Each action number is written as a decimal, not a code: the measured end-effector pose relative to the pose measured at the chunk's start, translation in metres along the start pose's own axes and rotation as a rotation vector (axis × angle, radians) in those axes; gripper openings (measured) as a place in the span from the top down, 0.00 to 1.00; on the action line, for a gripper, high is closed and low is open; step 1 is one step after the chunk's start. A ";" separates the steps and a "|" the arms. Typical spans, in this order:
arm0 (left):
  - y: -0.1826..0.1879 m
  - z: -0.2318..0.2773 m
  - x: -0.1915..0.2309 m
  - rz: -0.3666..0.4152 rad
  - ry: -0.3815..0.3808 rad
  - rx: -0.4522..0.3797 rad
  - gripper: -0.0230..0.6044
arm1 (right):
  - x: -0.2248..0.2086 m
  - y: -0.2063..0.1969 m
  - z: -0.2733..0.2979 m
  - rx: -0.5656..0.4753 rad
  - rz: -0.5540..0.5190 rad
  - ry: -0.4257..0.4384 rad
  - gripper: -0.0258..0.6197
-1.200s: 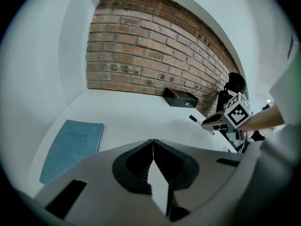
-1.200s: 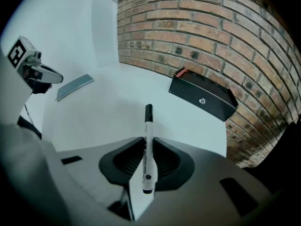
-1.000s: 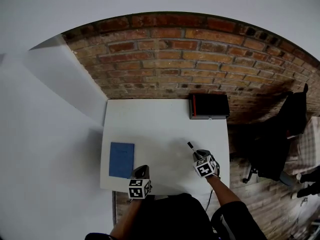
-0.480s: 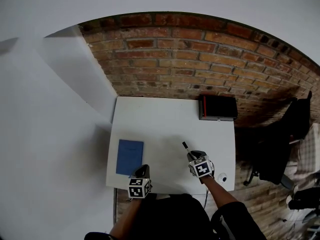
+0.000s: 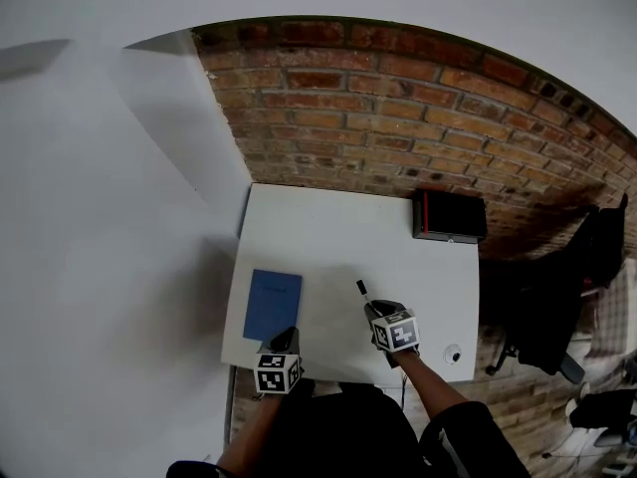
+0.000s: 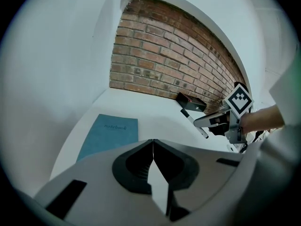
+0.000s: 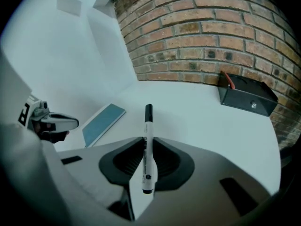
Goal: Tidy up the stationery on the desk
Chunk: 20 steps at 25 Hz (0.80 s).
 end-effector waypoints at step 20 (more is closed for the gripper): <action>-0.015 -0.049 0.046 0.000 0.008 -0.013 0.94 | 0.098 0.006 0.021 0.003 0.302 0.129 0.84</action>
Point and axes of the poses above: the fingertips, and each gripper's own axes: z forward along the fingers, x to its left, y out of its top, the point moved 1 cm from there along -z, backward along the fingers, and after that the axes turned 13 degrees about -y, right-handed, at the moved point
